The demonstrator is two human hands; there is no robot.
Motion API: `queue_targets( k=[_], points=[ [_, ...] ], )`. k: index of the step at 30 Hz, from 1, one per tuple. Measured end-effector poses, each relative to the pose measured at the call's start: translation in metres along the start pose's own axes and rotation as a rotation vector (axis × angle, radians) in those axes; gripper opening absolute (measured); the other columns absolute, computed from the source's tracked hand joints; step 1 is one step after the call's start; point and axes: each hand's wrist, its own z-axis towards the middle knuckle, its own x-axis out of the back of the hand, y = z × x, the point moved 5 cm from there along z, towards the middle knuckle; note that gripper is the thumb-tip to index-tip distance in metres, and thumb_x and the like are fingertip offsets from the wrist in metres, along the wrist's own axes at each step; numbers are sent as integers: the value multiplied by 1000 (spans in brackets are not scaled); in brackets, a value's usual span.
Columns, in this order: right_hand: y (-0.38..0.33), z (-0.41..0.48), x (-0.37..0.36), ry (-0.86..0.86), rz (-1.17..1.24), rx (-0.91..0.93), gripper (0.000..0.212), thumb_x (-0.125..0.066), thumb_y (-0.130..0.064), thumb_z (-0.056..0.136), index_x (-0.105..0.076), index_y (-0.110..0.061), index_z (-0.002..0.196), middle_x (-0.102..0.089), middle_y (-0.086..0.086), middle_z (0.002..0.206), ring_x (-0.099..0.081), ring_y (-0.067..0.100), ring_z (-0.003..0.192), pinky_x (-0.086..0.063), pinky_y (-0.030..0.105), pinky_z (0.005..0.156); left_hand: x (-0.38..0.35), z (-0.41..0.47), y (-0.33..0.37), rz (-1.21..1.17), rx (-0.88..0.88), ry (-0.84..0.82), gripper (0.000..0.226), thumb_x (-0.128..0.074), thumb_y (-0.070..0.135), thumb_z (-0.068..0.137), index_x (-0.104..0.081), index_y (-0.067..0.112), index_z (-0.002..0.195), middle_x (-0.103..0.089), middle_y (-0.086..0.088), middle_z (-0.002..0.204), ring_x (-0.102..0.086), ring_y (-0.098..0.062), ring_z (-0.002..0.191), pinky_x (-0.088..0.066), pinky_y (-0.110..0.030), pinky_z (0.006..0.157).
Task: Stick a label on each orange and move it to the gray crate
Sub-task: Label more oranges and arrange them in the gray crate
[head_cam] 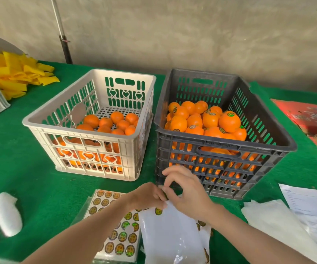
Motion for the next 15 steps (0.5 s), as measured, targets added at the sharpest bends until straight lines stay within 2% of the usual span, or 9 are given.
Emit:
queue_targets(
  k=[2,3,5,6,8,10,12,15],
  points=[
    [-32,26,17,82,29,119,4,-67,-6,83,-63,-6,83,-63,2,106,-55,8,106,-44,20,91,17,-6,13,136,-120,102,28,-65,23,86,-64,10,110,-68,-6,97,-64,-11,90,-49,-17,82],
    [-47,38,25,126,32,181,6,-67,-3,81,-63,-5,85,-63,4,103,-56,9,101,-45,19,87,32,-15,22,162,-201,198,21,-65,22,86,-63,10,104,-68,-1,94,-64,-15,90,-51,-21,82],
    [-71,64,38,190,41,272,12,-64,-2,82,-63,-4,94,-64,6,101,-58,12,97,-47,20,82,72,-40,36,160,-358,419,4,-64,12,86,-61,15,85,-62,15,73,-62,-6,71,-48,-11,66],
    [-79,77,43,216,44,300,17,-62,-3,84,-62,-4,101,-64,7,104,-58,12,98,-47,21,83,96,-55,38,151,-406,533,11,-65,7,85,-63,18,83,-58,20,68,-58,0,61,-42,-5,59],
    [-87,107,50,228,34,308,29,-55,-6,88,-57,-6,117,-64,5,112,-57,11,106,-48,25,89,146,-87,35,66,-446,729,12,-65,2,85,-69,14,86,-61,17,66,-55,2,53,-38,-5,52],
    [-90,142,46,132,-23,243,41,-50,-12,91,-44,-18,132,-61,2,120,-55,15,114,-48,35,94,196,-112,25,-69,-443,903,21,-61,1,89,-68,21,90,-67,7,70,-56,-2,52,-46,-15,50],
    [-87,178,32,-35,-124,171,52,-50,-15,93,-29,-33,137,-58,2,127,-53,18,119,-47,40,97,240,-124,12,-163,-372,1030,28,-56,0,91,-63,26,88,-68,1,74,-59,-6,56,-52,-24,58],
    [-82,224,1,-232,-289,141,61,-50,-15,95,-19,-39,141,-57,7,126,-59,24,107,-54,46,85,292,-118,-13,-85,-183,1034,21,-56,-1,92,-61,19,87,-68,-8,82,-63,-16,68,-54,-29,72]
  ],
)
